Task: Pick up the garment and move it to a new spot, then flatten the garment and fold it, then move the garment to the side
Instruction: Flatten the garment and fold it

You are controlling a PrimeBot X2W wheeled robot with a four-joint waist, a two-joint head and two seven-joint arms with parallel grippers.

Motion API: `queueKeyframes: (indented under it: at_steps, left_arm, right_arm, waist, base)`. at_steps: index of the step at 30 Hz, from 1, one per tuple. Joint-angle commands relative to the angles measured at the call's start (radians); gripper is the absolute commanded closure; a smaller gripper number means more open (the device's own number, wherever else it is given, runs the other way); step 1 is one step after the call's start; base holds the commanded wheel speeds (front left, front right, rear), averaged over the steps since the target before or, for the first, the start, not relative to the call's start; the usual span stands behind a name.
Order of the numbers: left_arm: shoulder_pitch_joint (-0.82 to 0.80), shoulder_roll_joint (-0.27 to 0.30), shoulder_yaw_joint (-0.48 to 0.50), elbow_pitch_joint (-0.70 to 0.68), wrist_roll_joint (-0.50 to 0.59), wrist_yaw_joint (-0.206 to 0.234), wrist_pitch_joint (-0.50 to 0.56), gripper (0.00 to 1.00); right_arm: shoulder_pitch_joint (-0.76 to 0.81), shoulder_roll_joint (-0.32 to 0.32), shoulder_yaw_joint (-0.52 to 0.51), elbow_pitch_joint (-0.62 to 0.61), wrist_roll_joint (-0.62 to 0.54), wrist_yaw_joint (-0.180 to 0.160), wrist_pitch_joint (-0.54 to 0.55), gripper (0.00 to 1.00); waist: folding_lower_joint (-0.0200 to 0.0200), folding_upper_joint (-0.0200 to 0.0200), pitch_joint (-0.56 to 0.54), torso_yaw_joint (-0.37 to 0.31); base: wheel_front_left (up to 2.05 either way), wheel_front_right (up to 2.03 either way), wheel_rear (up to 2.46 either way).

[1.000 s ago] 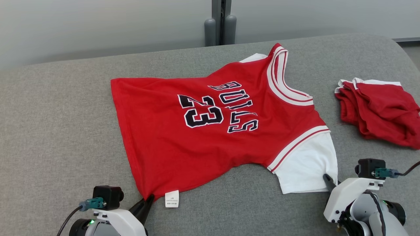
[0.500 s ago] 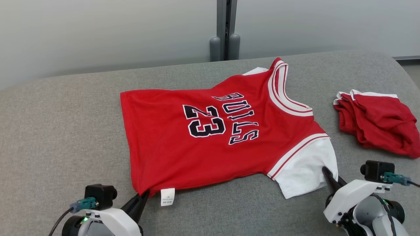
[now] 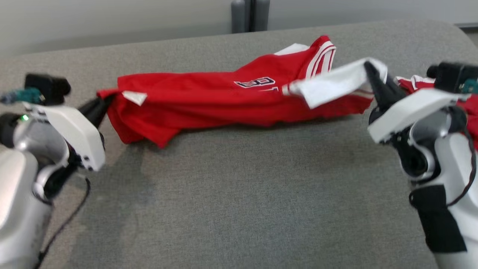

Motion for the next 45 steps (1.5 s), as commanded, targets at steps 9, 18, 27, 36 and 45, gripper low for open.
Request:
queueKeyframes:
  at_steps: [9,18,27,36,45]
  left_arm:
    - [-0.520,0.100,-0.087,0.191,-0.082,-0.008,0.022,1.00]
    - [-0.906,0.135,-0.159,0.374,-0.108,-0.007,-0.033,1.00]
    - [-1.148,0.119,-0.228,0.529,-0.122,-0.007,-0.176,1.00]
    - [-1.128,0.119,-0.338,0.600,-0.222,-0.007,-0.206,1.00]
    - [-0.891,0.187,-0.480,0.583,-0.376,-0.008,-0.131,1.00]
  right_arm:
    - [-0.503,-0.031,0.067,0.173,-0.040,0.001,-0.091,1.00]
    - [-0.898,-0.072,0.079,0.357,-0.086,0.000,-0.199,1.00]
    - [-1.132,-0.077,0.084,0.478,-0.100,0.000,-0.380,1.00]
    - [-1.133,-0.071,0.210,0.521,-0.023,0.000,-0.393,1.00]
    - [-0.880,-0.086,0.393,0.497,0.113,0.000,-0.311,1.00]
  waist:
    - [0.0000,0.0000,0.239,-0.019]
    - [0.0000,0.0000,0.367,-0.017]
    - [0.0000,0.0000,0.376,-0.030]
    - [0.0000,0.0000,0.346,-0.031]
    - [0.0000,0.0000,0.231,-0.044]
  base:
    - [0.00,0.00,0.00]
    - [0.00,0.00,0.00]
    - [0.00,0.00,0.00]
    - [0.00,0.00,0.00]
    - [0.00,0.00,0.00]
